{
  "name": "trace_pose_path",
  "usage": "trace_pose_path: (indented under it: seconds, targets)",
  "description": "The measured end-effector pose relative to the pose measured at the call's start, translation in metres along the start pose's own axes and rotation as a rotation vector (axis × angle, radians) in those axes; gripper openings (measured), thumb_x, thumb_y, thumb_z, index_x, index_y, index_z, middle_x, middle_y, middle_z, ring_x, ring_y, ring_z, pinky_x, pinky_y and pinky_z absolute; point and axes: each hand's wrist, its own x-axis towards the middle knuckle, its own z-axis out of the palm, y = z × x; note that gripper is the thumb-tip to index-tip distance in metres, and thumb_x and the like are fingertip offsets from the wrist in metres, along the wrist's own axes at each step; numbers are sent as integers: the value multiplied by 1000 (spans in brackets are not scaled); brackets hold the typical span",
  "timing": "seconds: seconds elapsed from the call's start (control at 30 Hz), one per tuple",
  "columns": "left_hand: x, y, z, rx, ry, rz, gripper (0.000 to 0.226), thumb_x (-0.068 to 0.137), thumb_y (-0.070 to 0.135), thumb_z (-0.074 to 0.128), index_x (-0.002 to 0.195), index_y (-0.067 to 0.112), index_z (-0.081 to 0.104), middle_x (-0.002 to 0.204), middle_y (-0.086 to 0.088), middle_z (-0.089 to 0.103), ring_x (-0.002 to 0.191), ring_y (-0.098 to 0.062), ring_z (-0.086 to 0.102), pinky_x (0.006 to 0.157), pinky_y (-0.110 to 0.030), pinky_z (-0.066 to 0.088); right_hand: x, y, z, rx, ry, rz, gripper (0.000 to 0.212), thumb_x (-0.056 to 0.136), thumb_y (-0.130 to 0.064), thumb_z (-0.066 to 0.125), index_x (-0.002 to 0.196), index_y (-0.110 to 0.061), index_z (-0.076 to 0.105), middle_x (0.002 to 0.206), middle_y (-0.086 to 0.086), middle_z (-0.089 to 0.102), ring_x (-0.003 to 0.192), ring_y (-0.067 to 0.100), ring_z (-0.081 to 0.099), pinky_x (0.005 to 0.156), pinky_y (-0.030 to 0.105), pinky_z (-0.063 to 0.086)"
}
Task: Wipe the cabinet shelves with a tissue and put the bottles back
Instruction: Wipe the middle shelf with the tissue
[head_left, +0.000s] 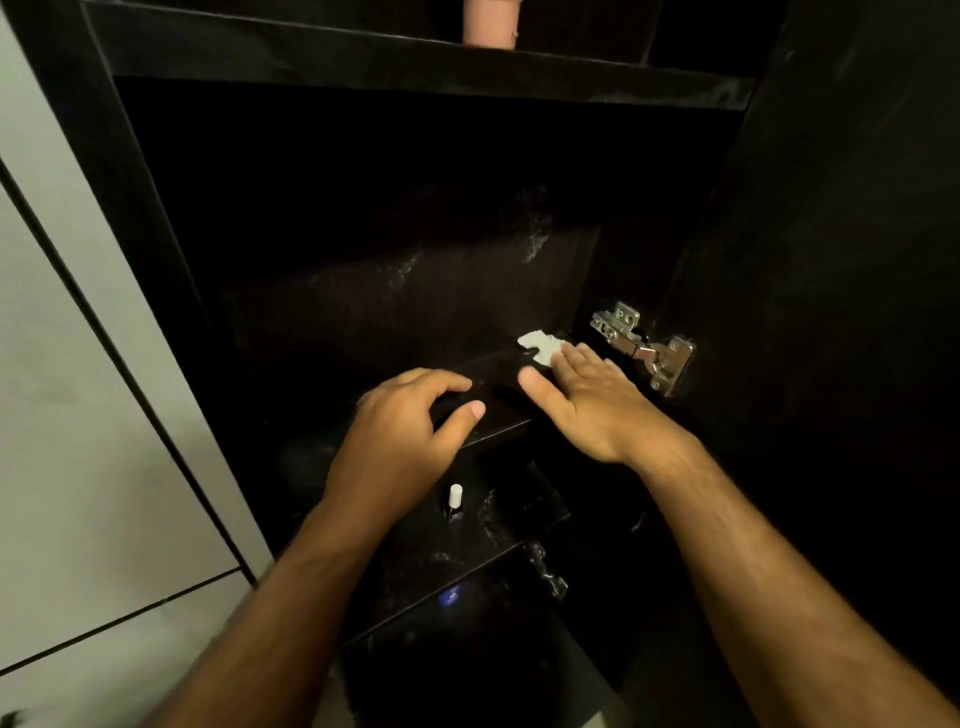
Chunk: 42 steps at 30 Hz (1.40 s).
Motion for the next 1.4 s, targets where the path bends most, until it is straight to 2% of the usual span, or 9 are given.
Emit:
trace_pose_path:
  seconds: [0.1, 0.23, 0.33, 0.47, 0.63, 0.73, 1.0, 1.27, 1.4]
  targets:
    - [1, 1, 0, 23, -9, -4, 27, 88, 39, 66, 112, 26, 70, 108, 13, 66, 67, 8, 50, 73, -16, 37, 14, -19, 1, 49, 0, -14, 117, 65, -87, -6, 156, -15, 11, 164, 1, -1, 149, 12, -9, 120, 33, -6]
    - [2, 1, -1, 20, -15, -18, 27, 89, 38, 64, 113, 26, 69, 111, 10, 67, 91, -5, 59, 89, -29, 44, -4, -9, 12, 136, 20, -155, 113, 67, -92, -6, 155, -26, 19, 163, -11, 5, 146, -2, -5, 116, 25, -7]
    - [1, 1, -1, 3, -18, -32, 25, 91, 37, 62, 113, 28, 68, 110, 11, 67, 66, -3, 47, 88, -37, 48, -9, 6, 6, 62, 43, -62, 113, 67, -92, -7, 155, -25, 18, 163, -9, 7, 147, 1, -3, 116, 25, -6]
    - [1, 3, -3, 13, -57, -51, 26, 94, 33, 57, 118, 28, 65, 115, 10, 66, 79, -16, 57, 94, -45, 47, 18, -13, 0, 22, -1, 92, 98, 82, -81, 1, 156, -17, 11, 164, 1, 0, 150, 12, -8, 118, 33, -5]
    - [2, 3, -3, 11, -42, -48, 27, 95, 26, 54, 120, 27, 64, 116, 9, 66, 80, -12, 57, 99, -46, 45, 13, -9, 11, 71, 15, -12, 99, 77, -84, -1, 155, -24, 13, 164, -5, 1, 148, 6, -7, 112, 26, -9]
    - [1, 2, -3, -1, -32, -47, 27, 95, 25, 54, 120, 27, 64, 113, 10, 67, 73, -3, 45, 102, -47, 44, 12, -3, 3, 84, 0, 95, 96, 80, -84, 0, 155, -24, 12, 164, -4, 2, 149, 9, -4, 112, 27, -6]
    - [-1, 1, -5, 6, -35, -61, 28, 94, 23, 55, 121, 28, 64, 110, 11, 67, 79, 1, 44, 105, -45, 41, 43, -37, 2, -143, 39, 330, 101, 82, -80, -6, 154, -12, 18, 164, 5, 11, 150, 25, 5, 119, 45, 9]
    - [-1, 2, -10, -1, -38, -94, 30, 94, 23, 53, 122, 29, 63, 114, 7, 68, 111, -8, 53, 112, -41, 33, 31, -41, 5, -298, 100, 444, 127, 65, -83, -23, 141, -11, 49, 151, 6, 41, 139, 33, 27, 108, 45, 25]
    - [-1, 3, -10, -4, -36, -90, 30, 94, 22, 53, 122, 30, 63, 115, 8, 68, 113, -8, 52, 113, -39, 32, 38, -36, 3, -208, 103, 392, 115, 73, -83, -16, 149, -16, 37, 159, 3, 28, 145, 32, 18, 113, 46, 20]
